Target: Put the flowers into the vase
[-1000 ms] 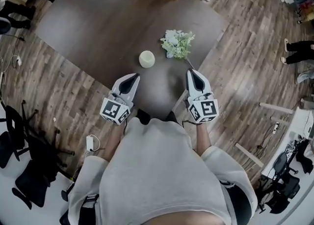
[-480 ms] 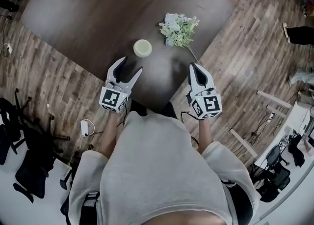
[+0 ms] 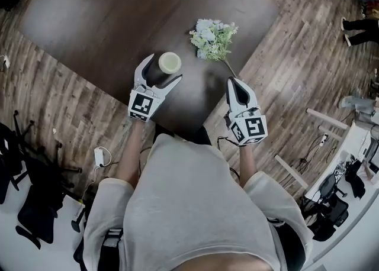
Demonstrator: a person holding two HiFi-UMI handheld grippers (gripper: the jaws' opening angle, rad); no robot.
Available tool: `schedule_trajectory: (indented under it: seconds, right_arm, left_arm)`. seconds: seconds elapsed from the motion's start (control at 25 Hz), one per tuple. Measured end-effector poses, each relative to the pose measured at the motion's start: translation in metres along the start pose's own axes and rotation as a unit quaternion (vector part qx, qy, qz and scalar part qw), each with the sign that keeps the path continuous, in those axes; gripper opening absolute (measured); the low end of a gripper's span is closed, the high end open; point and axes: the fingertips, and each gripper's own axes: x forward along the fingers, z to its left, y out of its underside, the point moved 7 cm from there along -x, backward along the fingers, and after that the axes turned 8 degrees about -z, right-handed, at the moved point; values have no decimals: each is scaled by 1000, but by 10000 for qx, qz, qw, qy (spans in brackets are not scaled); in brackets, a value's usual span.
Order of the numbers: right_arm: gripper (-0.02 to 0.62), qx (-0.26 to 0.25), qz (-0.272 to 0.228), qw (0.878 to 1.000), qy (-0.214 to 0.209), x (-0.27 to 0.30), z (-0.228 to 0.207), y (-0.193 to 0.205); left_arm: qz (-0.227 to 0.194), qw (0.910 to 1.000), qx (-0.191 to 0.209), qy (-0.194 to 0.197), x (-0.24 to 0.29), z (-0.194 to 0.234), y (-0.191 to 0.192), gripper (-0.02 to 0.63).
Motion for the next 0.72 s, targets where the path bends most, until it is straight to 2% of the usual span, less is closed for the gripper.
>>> schedule_trajectory:
  seconds: [0.24, 0.32, 0.36, 0.56, 0.72]
  right_arm:
    - [-2, 65, -22, 9999, -82, 1, 4, 0]
    - [-2, 55, -9, 9999, -89, 1, 4, 1]
    - [-2, 47, -2, 9999, -91, 1, 4, 1]
    - [-2, 64, 83, 9999, -42, 3, -2, 6]
    - [0, -72, 364, 9993, 99, 5, -9, 17]
  left_arm:
    - [23, 9998, 112, 133, 12, -5, -1, 431]
    - [-45, 9999, 147, 50, 12, -3, 0, 364]
    - [-84, 9998, 162, 26, 11, -2, 0, 357]
    - [-195, 9998, 102, 0, 11, 0, 2, 354]
    - [-209, 9997, 128, 2, 11, -1, 2, 354]
